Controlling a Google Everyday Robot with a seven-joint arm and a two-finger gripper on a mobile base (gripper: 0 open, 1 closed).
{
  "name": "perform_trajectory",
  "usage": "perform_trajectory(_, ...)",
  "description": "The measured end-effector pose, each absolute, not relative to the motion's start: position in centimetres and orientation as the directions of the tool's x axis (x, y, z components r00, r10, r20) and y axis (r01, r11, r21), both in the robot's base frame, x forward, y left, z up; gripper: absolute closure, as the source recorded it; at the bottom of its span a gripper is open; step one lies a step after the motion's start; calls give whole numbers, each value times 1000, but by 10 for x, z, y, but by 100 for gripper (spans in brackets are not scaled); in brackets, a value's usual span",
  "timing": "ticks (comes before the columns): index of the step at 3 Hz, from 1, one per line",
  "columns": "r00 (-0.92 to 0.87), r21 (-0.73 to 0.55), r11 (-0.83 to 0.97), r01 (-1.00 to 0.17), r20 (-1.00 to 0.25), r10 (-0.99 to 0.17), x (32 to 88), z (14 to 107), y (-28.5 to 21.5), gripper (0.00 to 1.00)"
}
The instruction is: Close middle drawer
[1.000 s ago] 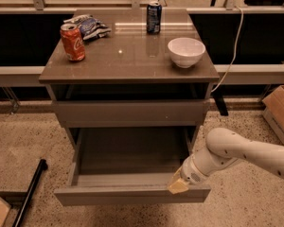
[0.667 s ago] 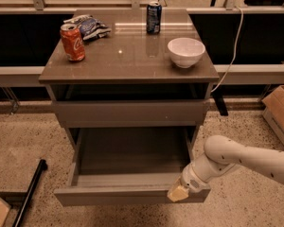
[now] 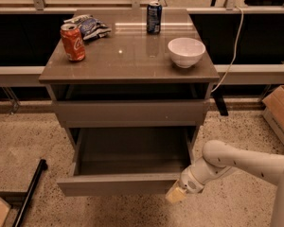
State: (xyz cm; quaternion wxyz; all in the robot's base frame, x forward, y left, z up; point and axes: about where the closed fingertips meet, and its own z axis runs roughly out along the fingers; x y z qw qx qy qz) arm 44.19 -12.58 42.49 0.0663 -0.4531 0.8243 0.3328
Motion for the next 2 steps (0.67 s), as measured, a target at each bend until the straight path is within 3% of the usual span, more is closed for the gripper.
perform_trajectory(2, -596, 509, 365, -779, -424, -681, 458, 406, -118, 100)
